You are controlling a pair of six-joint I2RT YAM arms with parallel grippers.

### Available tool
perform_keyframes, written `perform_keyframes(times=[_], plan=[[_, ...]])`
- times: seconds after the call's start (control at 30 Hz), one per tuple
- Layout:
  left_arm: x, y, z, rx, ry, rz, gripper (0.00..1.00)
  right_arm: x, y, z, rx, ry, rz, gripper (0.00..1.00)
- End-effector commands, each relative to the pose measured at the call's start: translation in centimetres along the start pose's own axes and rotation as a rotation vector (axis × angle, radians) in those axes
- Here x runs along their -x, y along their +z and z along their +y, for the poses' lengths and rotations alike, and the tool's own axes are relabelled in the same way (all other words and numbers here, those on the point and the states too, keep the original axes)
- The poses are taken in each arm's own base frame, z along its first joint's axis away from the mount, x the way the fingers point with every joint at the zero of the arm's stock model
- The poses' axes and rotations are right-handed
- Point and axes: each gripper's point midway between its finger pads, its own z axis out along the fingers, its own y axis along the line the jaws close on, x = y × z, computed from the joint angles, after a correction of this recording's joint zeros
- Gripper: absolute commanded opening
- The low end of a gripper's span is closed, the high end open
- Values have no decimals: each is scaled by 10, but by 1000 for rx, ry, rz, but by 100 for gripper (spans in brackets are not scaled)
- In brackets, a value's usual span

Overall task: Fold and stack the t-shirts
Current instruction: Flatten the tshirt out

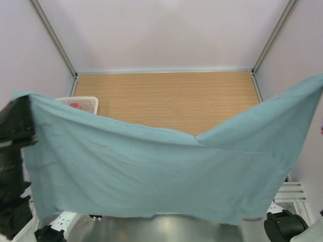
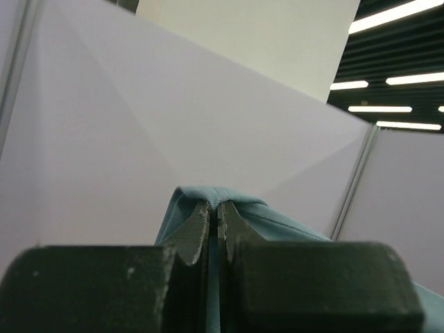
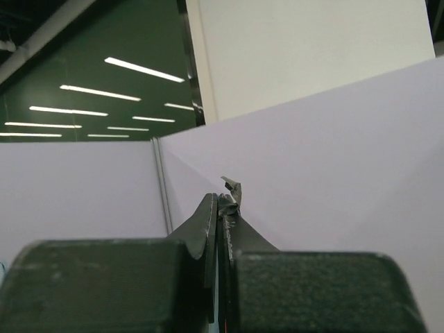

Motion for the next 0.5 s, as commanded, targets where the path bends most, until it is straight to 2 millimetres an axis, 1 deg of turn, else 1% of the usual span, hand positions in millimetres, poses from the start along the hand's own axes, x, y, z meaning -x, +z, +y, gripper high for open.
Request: perform_keyframes(times=[0.0,0.03,0.07,0.1,0.13,0.17,0.2,0.23,0.27,0.3,0.33,0.37,0.4,0.43,0.47], plan=[[-77,24,19,48,35,132,1,-81,20,-48,-105,-9,163,1],[-98,34,22,52,40,163,1,-91,19,-60,-140,-36,172,1],[-123,39,27,49,65,209,1,-123,19,-79,-180,-44,227,1],[-164,41,36,58,91,284,1,-138,19,-89,-205,-53,249,1],[-198,52,44,66,109,324,0,-155,17,-102,-231,-82,275,1],[-224,55,54,94,130,361,0,-190,13,-123,-273,-91,325,1],[-266,52,67,112,155,437,1,-207,9,-140,-329,-106,343,1],[-302,58,75,119,171,484,0,-225,10,-153,-351,-126,358,1],[-325,60,83,134,180,514,0,-266,-4,-175,-394,-137,433,1],[-351,60,90,134,192,539,0,-286,-9,-186,-413,-149,464,1],[-371,60,94,133,200,566,0,-304,-16,-196,-433,-159,493,1],[-417,57,108,158,217,650,0,-341,-28,-220,-488,-192,553,1],[-435,58,115,165,222,669,0,-357,-35,-232,-515,-209,586,1],[-458,58,122,175,223,709,0,-372,-42,-243,-542,-232,614,1],[-502,49,137,205,227,798,0,-407,-55,-263,-576,-262,688,1]])
